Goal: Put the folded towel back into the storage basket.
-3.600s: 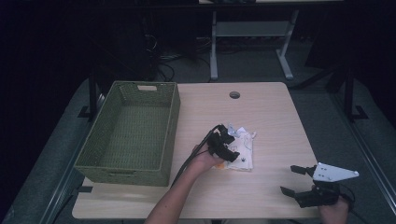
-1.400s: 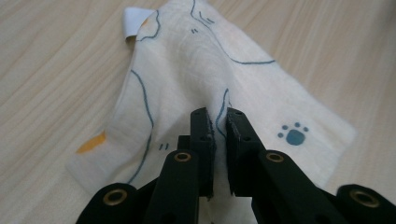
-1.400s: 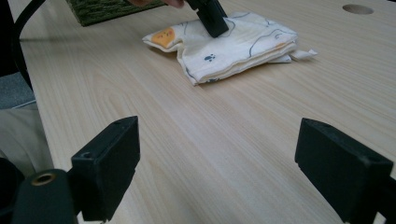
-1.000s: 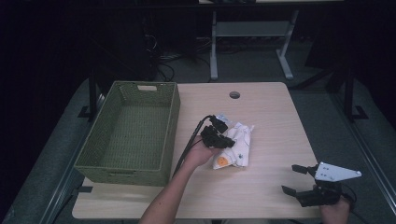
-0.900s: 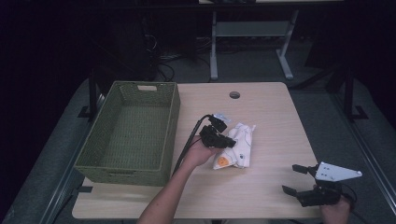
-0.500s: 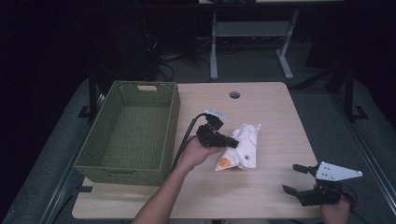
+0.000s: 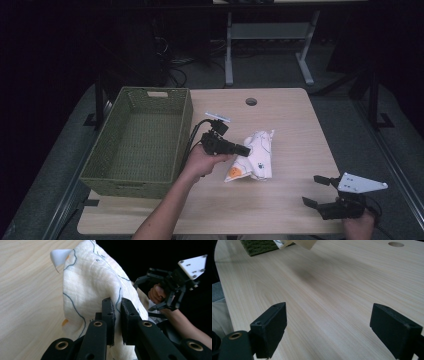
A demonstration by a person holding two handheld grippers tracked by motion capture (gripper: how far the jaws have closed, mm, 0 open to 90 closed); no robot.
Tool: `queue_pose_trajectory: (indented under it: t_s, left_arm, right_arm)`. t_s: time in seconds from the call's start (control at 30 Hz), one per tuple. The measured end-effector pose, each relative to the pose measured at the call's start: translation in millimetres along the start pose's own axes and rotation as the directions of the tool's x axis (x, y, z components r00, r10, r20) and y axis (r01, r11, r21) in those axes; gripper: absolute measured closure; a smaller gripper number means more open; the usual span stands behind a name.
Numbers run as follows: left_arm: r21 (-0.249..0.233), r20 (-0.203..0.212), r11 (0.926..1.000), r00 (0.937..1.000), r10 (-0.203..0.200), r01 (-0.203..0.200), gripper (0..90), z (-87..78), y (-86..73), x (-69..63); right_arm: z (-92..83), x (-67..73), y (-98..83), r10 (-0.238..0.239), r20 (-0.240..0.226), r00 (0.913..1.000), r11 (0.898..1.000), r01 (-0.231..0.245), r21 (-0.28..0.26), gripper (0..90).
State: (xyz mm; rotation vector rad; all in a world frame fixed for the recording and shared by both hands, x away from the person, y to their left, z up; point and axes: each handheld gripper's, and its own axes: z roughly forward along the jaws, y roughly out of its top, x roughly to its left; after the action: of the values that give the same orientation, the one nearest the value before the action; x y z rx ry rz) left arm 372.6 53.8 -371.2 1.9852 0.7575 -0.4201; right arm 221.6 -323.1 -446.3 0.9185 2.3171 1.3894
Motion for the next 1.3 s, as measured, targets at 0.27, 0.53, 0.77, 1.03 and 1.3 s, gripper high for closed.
queue_pose_trajectory:
  t_s: [0.27, 0.53, 0.77, 1.03, 1.3]
  left_arm:
    - [0.006, 0.007, 1.0, 1.0, 0.003, -0.003, 83.1, -9.3, -3.4, -1.8]
    - [-0.015, 0.032, 0.9998, 0.9994, -0.016, 0.016, 83.1, -22.2, -3.0, -3.7]
    - [-0.041, 0.045, 0.9989, 0.9988, -0.022, 0.023, 83.1, -42.2, -0.7, -4.0]
    - [-0.051, 0.052, 0.9986, 0.9986, -0.011, 0.014, 83.1, -61.1, 6.0, -7.6]
    - [-0.056, 0.057, 0.9984, 0.9984, -0.007, 0.01, 83.1, -73.1, 10.3, -8.4]
  right_arm:
    - [0.6, -0.8, -0.4, 0.001, 0.004, 1.0, 1.0, -0.001, 0.001, 13.5]
    - [1.3, -1.6, -0.6, 0.006, 0.009, 0.9999, 1.0, -0.006, 0.004, 13.5]
    - [3.5, -1.8, -0.3, 0.013, 0.013, 0.9998, 1.0, -0.013, 0.01, 13.5]
    - [8.1, -2.5, 0.5, 0.014, 0.013, 0.9998, 1.0, -0.014, 0.016, 13.5]
    - [8.0, -3.8, -1.8, 0.031, 0.019, 0.9993, 0.999, -0.031, 0.015, 13.5]
